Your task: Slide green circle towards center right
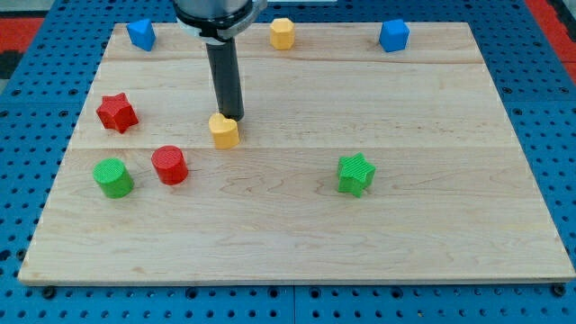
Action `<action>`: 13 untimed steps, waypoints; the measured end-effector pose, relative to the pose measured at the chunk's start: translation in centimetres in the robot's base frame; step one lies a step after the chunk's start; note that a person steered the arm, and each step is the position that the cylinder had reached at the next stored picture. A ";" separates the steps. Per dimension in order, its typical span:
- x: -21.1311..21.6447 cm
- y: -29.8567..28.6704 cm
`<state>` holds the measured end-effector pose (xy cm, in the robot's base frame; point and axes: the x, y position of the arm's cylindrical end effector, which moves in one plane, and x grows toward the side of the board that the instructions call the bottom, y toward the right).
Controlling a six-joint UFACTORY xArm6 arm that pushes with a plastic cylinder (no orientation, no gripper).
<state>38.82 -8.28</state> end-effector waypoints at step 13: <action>3.1 9.1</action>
<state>41.91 0.84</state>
